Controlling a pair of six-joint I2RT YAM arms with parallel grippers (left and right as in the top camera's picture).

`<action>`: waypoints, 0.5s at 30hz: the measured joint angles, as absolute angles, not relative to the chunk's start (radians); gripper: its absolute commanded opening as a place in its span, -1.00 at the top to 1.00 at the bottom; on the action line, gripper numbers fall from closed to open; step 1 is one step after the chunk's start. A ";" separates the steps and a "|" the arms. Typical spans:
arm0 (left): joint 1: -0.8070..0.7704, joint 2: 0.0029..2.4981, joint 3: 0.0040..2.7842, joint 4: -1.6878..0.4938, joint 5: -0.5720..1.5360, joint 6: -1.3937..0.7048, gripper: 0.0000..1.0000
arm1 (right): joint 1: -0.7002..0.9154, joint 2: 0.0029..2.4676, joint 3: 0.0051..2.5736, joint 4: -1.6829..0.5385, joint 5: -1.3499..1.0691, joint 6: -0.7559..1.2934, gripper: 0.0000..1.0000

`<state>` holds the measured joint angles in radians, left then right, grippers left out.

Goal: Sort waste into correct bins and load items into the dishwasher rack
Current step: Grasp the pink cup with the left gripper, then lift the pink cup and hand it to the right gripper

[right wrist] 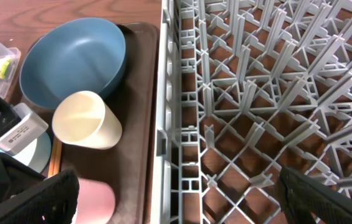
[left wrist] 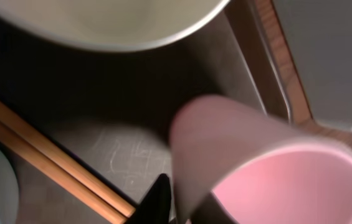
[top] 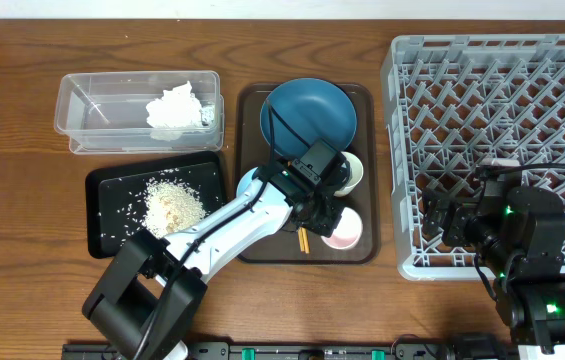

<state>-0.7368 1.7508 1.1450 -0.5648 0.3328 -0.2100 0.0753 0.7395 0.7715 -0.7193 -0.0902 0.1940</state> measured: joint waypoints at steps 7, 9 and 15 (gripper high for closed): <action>-0.735 1.750 1.145 -0.603 0.333 -0.209 0.88 | 0.075 0.739 0.772 -0.724 -0.084 0.194 -0.98; -0.728 1.740 1.145 -0.628 0.334 -0.209 0.88 | 0.075 0.739 0.772 -0.729 -0.063 0.194 -0.99; -0.622 1.597 1.145 -0.648 0.334 -0.226 0.88 | 0.075 0.741 0.772 -0.729 0.038 0.193 -0.98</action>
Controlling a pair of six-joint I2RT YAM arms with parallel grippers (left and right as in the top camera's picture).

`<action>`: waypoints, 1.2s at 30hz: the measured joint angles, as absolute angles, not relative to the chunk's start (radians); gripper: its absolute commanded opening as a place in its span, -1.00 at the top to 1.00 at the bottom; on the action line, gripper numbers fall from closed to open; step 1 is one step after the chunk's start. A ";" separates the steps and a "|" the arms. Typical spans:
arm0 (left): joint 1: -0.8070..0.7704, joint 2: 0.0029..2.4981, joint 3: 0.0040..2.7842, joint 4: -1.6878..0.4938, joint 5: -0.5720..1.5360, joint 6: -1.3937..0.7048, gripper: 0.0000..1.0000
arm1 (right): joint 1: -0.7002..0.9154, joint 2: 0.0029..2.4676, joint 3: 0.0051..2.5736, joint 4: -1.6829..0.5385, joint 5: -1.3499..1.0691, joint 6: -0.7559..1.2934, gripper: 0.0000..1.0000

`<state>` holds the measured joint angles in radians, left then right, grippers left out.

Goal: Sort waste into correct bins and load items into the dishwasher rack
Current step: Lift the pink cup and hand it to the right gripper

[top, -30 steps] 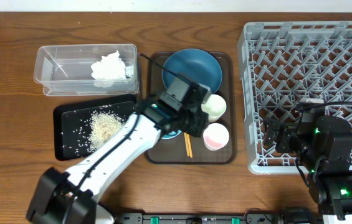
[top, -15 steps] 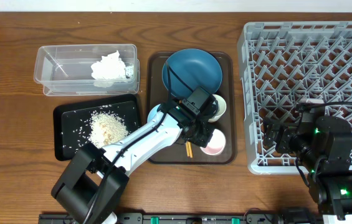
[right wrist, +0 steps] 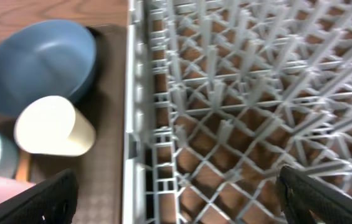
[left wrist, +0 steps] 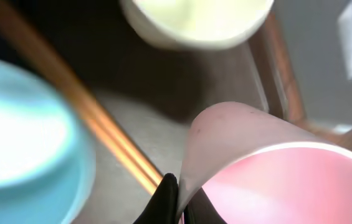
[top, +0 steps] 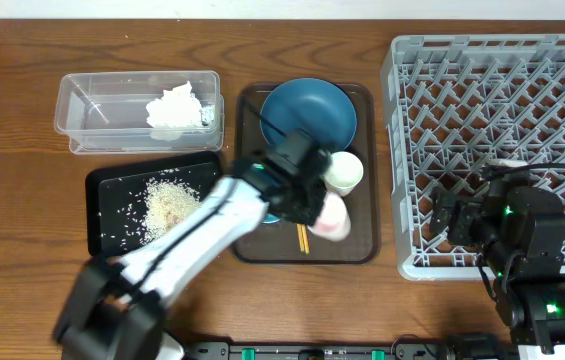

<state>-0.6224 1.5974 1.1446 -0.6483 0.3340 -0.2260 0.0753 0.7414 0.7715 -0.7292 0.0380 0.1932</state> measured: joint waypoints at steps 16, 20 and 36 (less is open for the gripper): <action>-0.196 1.563 1.145 -0.353 1.029 -0.382 0.88 | 0.076 1.002 0.772 -0.624 -0.593 -0.102 -0.99; -0.190 1.638 1.145 -0.310 1.210 -0.396 0.88 | 0.077 1.100 0.772 -0.570 -0.756 -0.167 -0.99; -0.199 1.706 1.145 -0.301 1.392 -0.439 0.87 | 0.154 1.338 0.775 -0.099 -1.089 -0.207 -0.95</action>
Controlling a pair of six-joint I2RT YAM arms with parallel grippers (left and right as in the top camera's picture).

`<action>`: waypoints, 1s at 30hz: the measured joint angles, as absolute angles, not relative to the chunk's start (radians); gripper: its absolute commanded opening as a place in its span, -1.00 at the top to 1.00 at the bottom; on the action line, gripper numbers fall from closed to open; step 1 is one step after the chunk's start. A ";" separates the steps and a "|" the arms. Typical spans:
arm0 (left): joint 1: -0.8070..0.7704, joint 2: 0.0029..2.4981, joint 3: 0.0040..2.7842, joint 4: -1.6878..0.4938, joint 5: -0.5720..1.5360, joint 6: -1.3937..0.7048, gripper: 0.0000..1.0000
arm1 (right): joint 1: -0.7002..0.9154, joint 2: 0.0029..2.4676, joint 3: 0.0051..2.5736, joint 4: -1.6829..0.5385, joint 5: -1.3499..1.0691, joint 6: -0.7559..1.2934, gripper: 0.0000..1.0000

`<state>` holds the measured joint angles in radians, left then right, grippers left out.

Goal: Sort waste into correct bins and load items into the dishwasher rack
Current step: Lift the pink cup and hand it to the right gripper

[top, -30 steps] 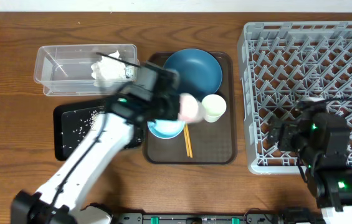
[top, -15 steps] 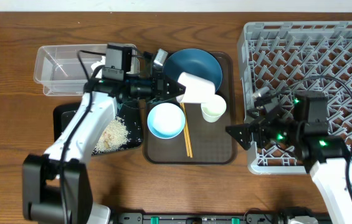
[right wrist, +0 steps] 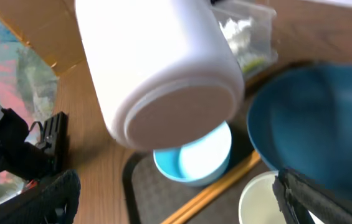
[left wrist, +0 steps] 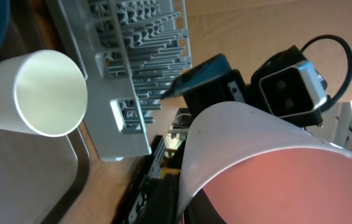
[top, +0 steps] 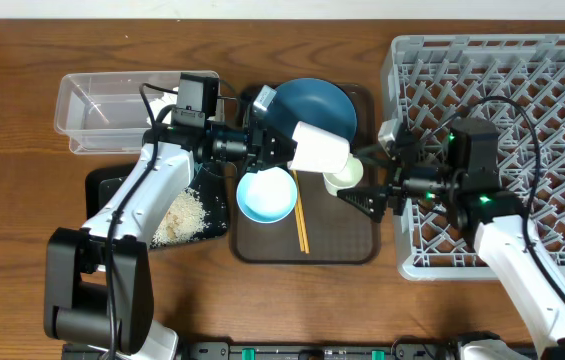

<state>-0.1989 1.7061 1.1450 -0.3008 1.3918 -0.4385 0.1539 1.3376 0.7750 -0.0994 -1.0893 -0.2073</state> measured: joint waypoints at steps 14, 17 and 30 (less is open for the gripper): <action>-0.250 1.706 1.145 -0.299 1.412 -0.453 0.88 | 0.227 1.340 0.775 0.113 -1.114 -0.184 -0.63; -0.250 1.706 1.145 -0.299 1.419 -0.455 0.87 | 0.227 1.340 0.775 0.119 -1.115 -0.181 -0.50; -0.250 1.706 1.145 -0.299 1.437 -0.467 0.88 | 0.226 1.340 0.775 0.125 -1.110 -0.165 -0.18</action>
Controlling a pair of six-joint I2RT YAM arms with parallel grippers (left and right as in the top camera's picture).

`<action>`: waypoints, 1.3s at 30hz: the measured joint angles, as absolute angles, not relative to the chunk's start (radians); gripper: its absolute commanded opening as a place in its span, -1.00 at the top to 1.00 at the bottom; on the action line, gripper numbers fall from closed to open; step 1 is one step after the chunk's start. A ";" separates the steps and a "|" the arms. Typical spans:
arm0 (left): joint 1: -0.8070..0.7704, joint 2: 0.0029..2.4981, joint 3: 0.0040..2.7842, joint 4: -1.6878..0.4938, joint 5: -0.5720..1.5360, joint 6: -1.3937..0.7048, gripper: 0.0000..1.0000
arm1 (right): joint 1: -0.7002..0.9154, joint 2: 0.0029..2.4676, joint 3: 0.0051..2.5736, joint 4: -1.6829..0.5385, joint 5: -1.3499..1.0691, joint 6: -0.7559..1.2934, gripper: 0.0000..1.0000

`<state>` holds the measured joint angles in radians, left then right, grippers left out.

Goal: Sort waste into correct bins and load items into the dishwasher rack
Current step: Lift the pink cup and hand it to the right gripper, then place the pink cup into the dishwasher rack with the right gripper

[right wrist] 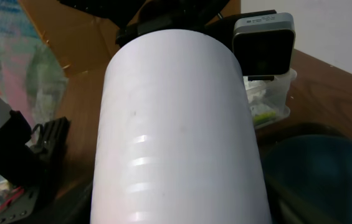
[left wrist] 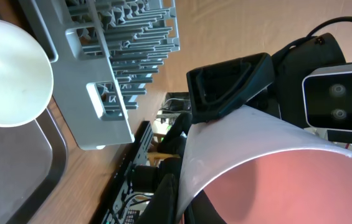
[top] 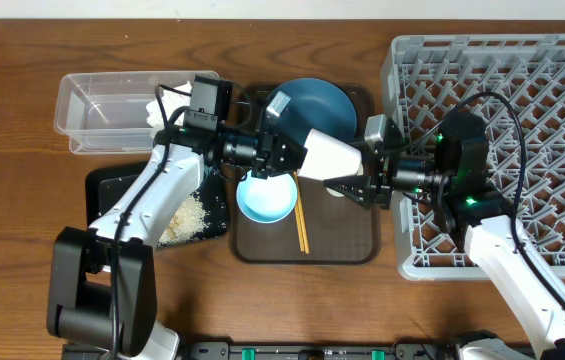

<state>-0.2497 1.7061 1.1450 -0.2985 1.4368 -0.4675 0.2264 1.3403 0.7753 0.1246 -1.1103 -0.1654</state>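
A pink cup (top: 327,155) lies on its side in the air above the brown tray (top: 357,245). My left gripper (top: 280,152) is shut on its rim, which is seen close up in the left wrist view (left wrist: 275,168). The cup's base end sits between the fingers of my right gripper (top: 362,178), which look spread wide beside it. The cup (right wrist: 176,124) fills the right wrist view. The grey dishwasher rack (top: 502,100) stands at the right. On the tray are a dark blue bowl (top: 307,105), a light blue bowl (top: 267,197), chopsticks (top: 301,225) and a cream cup (left wrist: 4,71).
A clear bin (top: 112,110) holding crumpled tissue stands at the back left. In front of it a black tray (top: 122,210) holds spilled rice. The right arm reaches out leftward from over the rack's left edge (left wrist: 101,68).
The pink cup, still held by my left gripper, has moved right and its base now lies between my right gripper's fingers. The right gripper has come closer to it.
My left gripper was down on the tray at the pink cup's rim while the right gripper waited over the rack. Then the cup hung a little above the tray, later raised on its side with the right gripper facing it, and now its base is between those fingers.
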 measured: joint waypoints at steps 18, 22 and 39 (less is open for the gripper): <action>-0.252 1.706 1.145 -0.311 1.249 -0.459 0.30 | 0.226 1.342 0.775 0.025 -1.049 -0.099 -0.06; -0.250 1.706 1.145 -0.342 1.077 -0.450 0.30 | 0.226 1.342 0.775 -0.065 -0.968 -0.065 0.01; -0.152 1.470 1.144 -0.704 0.537 -0.251 0.25 | 0.032 1.189 0.941 -0.544 -0.517 -0.007 0.33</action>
<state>-0.1516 1.4704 1.1442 -0.7036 0.5365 -0.2512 0.0319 1.1889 0.9413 -0.5438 -0.5167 -0.0074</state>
